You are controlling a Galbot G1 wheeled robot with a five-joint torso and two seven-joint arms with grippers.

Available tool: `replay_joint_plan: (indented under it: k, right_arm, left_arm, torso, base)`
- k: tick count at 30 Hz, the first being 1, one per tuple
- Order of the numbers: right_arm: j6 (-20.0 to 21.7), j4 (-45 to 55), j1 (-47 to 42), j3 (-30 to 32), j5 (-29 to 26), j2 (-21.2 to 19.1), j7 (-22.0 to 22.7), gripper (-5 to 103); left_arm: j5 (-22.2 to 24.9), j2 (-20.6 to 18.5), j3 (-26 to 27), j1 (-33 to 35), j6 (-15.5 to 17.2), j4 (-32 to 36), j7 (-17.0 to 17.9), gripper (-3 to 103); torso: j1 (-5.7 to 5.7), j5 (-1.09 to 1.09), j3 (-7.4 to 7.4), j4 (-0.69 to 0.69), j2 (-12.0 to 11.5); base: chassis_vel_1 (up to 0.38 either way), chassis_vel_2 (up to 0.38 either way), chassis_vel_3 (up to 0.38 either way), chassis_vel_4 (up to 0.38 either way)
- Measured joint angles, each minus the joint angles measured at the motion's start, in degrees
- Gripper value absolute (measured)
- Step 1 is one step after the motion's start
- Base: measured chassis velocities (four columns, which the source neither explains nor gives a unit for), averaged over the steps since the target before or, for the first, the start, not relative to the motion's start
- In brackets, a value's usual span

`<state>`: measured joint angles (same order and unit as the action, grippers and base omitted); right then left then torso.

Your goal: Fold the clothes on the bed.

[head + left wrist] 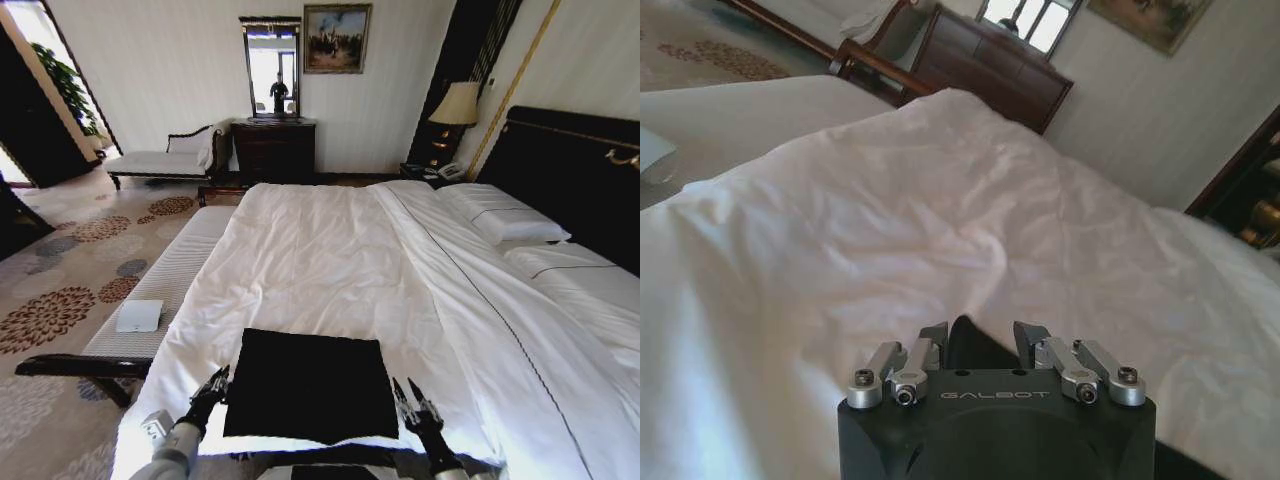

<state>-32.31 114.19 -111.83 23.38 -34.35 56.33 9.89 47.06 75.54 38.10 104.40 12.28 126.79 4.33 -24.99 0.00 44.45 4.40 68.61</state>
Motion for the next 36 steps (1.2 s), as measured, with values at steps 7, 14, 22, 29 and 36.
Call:
replay_joint_plan:
  k: [7,14,22,29,36]
  right_arm:
    - [2.35,-0.94,4.28,-0.6,-0.53,1.44,1.93,88]
    - [4.61,-3.16,10.65,-4.34,0.12,2.47,3.37,100]
    - [5.61,-5.03,13.22,-5.15,0.25,4.34,4.4,100]
    - [5.6,-6.04,13.11,-5.01,0.18,4.32,4.44,100]
    - [5.57,-6.39,13.29,-5.31,0.32,4.58,4.5,100]
  left_arm:
    - [2.47,2.27,-2.8,-13.45,2.12,-8.0,2.28,68]
    - [-1.96,5.31,-4.7,-20.72,2.4,-18.61,2.75,90]
    - [-2.21,8.31,-7.2,-26.87,1.45,-28.56,2.26,98]
    - [-2.81,9.34,-7.85,-27.63,0.19,-30.49,1.23,83]
    - [-3.23,9.58,-7.76,-27.32,-0.41,-30.45,0.93,50]
  torso:
    - [-0.01,-0.01,0.01,0.03,0.0]
    - [0.0,0.02,0.01,-0.02,0.0]
    - [-0.01,0.0,0.0,0.02,-0.01]
    - [-0.01,0.0,0.0,0.02,0.0]
    - [-0.01,0.0,0.0,0.01,0.0]
  base:
    - [0.0,0.0,0.0,0.0]
    - [0.0,0.0,0.0,0.0]
    - [0.0,0.0,0.0,0.0]
    - [0.0,0.0,0.0,0.0]
    - [0.0,0.0,0.0,0.0]
